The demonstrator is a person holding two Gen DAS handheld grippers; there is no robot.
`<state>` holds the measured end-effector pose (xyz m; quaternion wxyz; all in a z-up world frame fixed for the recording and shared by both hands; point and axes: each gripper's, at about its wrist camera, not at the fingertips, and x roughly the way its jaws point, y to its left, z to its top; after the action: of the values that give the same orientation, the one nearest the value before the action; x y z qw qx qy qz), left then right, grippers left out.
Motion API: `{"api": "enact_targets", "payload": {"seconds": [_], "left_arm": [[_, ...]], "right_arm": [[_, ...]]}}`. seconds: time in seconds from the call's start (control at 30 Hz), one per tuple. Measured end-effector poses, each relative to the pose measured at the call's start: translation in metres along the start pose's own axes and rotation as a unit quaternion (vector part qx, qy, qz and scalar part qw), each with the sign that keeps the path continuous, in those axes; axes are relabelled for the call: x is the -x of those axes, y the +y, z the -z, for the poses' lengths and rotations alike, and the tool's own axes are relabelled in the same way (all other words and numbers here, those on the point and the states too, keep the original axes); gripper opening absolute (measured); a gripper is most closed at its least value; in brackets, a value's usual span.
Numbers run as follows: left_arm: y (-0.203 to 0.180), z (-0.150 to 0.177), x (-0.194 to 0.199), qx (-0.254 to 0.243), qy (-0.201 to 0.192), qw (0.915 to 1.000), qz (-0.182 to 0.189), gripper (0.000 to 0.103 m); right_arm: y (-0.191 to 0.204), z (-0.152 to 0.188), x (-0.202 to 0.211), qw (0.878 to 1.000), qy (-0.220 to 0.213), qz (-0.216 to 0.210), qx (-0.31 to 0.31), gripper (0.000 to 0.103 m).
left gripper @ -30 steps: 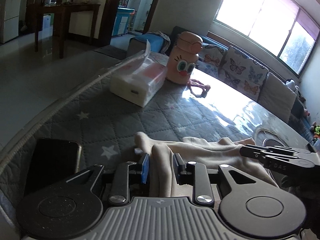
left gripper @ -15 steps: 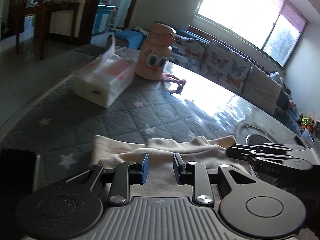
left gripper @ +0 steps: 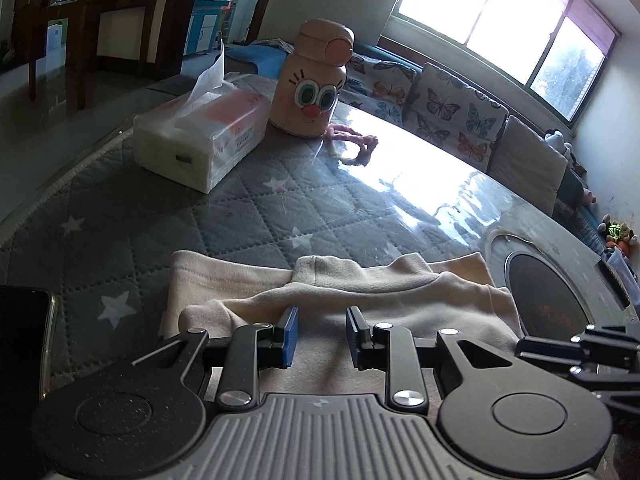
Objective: Fold clothes
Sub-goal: 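Lower the folded edge onto the bundle and flatten it with both grippers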
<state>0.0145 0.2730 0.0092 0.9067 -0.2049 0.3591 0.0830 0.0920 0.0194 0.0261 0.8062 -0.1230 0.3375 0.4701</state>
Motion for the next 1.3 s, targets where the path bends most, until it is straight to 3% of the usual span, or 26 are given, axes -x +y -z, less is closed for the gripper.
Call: {"api": "enact_targets", "payload": {"seconds": [0.17,0.67,1.03,1.2,1.3], "left_arm": [[0.001,0.001,0.002,0.000,-0.001,1.0000,-0.002,0.029],[-0.016,0.024,0.042,-0.026,-0.011,0.9991,0.032,0.032],[-0.006,0.052,0.063,-0.013,-0.004,0.9997,0.022,0.032],[0.000,0.059,0.064,-0.003,-0.002,0.9998,0.019,0.032],[-0.002,0.060,0.067,-0.003,-0.004,0.9998,0.018,0.035]], "right_arm": [[-0.009,0.012,-0.011,1.000,0.021,0.004,-0.021,0.013],[-0.009,0.015,0.008,1.000,0.001,0.000,-0.026,0.014],[-0.010,0.000,-0.006,0.998,-0.029,0.014,-0.046,0.014],[-0.016,0.001,-0.033,0.998,-0.007,0.026,-0.049,0.014],[-0.013,0.000,-0.027,0.998,-0.014,0.029,-0.047,0.018]]}}
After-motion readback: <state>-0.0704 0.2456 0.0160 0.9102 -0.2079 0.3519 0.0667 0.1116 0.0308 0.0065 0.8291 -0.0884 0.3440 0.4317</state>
